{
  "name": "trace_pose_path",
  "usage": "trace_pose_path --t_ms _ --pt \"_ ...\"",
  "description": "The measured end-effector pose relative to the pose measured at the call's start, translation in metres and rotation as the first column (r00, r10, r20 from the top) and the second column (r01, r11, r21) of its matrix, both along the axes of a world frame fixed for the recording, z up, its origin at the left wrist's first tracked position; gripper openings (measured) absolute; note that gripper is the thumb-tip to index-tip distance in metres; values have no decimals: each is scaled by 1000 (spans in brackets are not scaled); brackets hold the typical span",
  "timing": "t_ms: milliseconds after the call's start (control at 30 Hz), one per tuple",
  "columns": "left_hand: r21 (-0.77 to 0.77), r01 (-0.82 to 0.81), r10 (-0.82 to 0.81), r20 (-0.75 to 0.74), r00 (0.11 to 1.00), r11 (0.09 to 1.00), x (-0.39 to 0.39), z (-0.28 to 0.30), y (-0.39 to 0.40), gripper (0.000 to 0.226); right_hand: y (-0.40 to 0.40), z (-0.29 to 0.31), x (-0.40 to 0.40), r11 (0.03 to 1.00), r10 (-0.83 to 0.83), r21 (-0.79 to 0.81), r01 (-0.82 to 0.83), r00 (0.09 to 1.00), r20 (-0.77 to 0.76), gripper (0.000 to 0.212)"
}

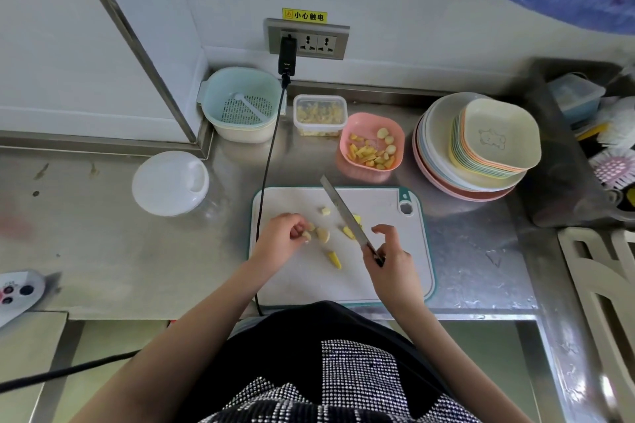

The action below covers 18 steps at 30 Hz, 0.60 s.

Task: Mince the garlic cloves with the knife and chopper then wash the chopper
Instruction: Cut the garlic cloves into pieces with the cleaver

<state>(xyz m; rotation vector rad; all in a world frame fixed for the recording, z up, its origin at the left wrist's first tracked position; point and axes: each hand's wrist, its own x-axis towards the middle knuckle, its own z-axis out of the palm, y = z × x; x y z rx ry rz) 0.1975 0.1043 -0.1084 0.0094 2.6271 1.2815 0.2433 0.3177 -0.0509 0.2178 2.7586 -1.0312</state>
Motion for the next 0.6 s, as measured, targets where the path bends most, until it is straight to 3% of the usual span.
trace_pose_path --t_ms 200,333,467,600 --pt "-28 -18 17 -57 998 999 5 -3 -5 15 -9 -1 0 1000 13 -26 -12 1000 14 25" --pt "-123 76 -92 -130 987 989 -1 1 4 27 -8 -2 1 999 -20 -44 20 1000 12 24" --pt "-163 106 -123 -104 987 981 -7 -1 7 33 -5 0 4 997 -50 -52 51 999 21 23" --pt "-338 226 -267 -80 960 914 -12 3 18 34 -1 2 6 996 -78 -42 79 997 20 23"
